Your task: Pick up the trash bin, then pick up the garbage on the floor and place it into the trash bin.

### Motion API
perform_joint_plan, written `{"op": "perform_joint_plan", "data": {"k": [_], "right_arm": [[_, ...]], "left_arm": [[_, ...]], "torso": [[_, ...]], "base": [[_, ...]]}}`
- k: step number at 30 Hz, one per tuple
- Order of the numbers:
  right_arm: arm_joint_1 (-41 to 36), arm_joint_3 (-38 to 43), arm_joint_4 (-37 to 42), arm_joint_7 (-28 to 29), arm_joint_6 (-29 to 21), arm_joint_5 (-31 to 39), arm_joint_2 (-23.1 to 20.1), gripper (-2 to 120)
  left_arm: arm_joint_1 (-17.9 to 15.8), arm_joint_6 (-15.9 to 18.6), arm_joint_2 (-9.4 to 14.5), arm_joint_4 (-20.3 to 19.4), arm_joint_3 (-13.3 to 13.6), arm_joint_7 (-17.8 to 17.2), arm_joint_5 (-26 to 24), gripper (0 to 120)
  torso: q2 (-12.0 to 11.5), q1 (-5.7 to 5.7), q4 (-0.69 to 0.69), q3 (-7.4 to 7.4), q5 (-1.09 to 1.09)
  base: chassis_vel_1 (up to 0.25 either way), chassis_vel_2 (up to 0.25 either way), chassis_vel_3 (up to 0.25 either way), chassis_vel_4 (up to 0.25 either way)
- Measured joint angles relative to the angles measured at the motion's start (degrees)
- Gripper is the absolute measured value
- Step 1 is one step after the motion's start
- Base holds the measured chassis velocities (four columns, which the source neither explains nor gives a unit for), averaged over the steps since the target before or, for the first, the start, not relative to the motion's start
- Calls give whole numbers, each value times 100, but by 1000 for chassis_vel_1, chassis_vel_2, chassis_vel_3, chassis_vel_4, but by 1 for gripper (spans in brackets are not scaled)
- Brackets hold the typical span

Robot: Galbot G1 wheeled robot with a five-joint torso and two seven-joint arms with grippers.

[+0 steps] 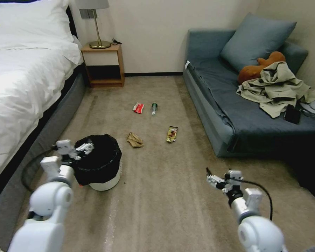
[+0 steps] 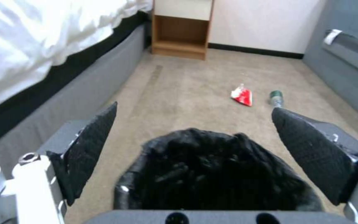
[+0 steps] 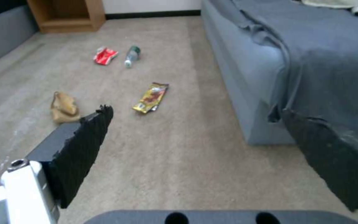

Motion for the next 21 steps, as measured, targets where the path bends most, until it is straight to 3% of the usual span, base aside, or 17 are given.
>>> {"op": "perform_joint_plan", "data": {"k": [1, 2, 8, 21], "right_arm": [[0, 16, -29, 2, 45, 8, -26, 100], [0, 30, -65, 4, 98, 8, -44, 100], [11, 30, -175, 20, 174, -13, -24, 100], [29, -41, -281, 31, 257, -136, 28, 100]], "left_arm": [[-21, 49, 67, 30, -64, -57, -91, 100], [-25, 111, 130, 64, -108, -82, -189, 100], [-90, 406, 274, 186, -215, -320, -495, 100], [-376, 890, 489, 445, -155, -684, -1162, 98]], "torso": [[0, 0, -1, 0, 4], [0, 0, -2, 0, -9], [0, -1, 0, 0, -4], [0, -1, -1, -1, -4]], "base": [[0, 0, 0, 0], [0, 0, 0, 0], [0, 0, 0, 0], [0, 0, 0, 0]]}}
